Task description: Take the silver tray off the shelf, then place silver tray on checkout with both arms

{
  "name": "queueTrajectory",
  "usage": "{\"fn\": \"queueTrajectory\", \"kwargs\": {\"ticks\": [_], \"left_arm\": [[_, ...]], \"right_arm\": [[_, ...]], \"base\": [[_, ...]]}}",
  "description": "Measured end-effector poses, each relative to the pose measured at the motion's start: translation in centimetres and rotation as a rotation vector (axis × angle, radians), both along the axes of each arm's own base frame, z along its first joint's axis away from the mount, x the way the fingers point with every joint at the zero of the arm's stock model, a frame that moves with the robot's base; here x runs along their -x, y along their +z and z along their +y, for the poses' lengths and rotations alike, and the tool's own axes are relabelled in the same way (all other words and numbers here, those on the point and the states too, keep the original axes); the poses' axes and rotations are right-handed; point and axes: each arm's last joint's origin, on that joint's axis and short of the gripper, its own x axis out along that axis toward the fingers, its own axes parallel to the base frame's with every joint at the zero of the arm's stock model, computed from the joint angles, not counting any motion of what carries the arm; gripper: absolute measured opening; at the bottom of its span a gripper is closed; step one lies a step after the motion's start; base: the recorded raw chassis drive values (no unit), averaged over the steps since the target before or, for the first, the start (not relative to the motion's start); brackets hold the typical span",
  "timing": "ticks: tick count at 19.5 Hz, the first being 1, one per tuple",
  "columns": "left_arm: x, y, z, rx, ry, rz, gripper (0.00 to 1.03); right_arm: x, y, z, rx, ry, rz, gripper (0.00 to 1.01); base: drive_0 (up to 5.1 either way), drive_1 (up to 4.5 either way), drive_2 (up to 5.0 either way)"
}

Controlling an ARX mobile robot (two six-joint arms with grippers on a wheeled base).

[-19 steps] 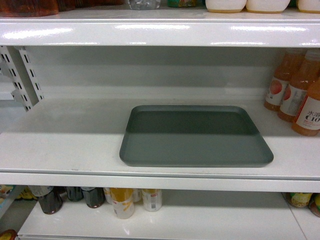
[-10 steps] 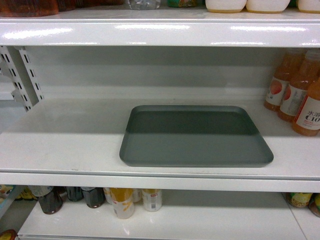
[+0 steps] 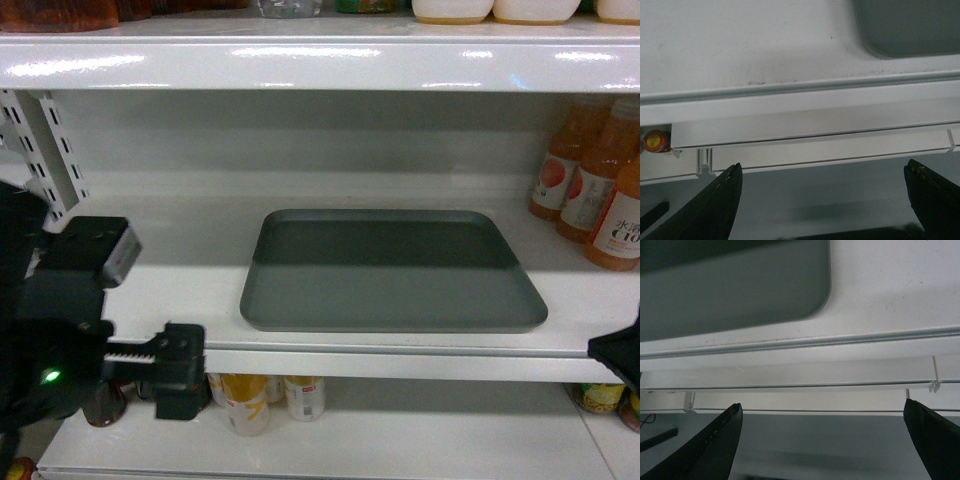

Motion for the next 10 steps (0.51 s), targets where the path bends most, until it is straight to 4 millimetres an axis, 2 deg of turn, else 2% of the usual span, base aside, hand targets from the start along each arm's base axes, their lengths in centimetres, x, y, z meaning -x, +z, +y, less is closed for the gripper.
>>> {"fn": "queueTrajectory", "kwargs": {"ticks": [1,2,6,10], "left_arm": [[-3.0,-0.4,-1.2,-0.003,0.003,-0.007,0.98],[-6.6,-0.8,-2.8,0.012,0.002,-0.005,0.98],[-9.6,-1.3,-3.8,0.021,0.026,0.001,0.98],[-11.2,-1.9,-4.1,0.018,0.046,0.011,0.98]], "right_arm": [[-2.8,-0.5,-0.1,-0.017,-0.017,0.007,0.98],[-6.9,-0.9,0.0,-0.030,-0.047,0.011,0.98],[-11.0,-1.7,0.2,-0.004,-0.085,0.019,0.98],[-13.7,-2.1,0.8,0.034,-0.097,0.023,0.98]], "base": [[0.0,0.00,0.0],[0.0,0.00,0.0],[0.0,0.00,0.0],[0.0,0.00,0.0]]}}
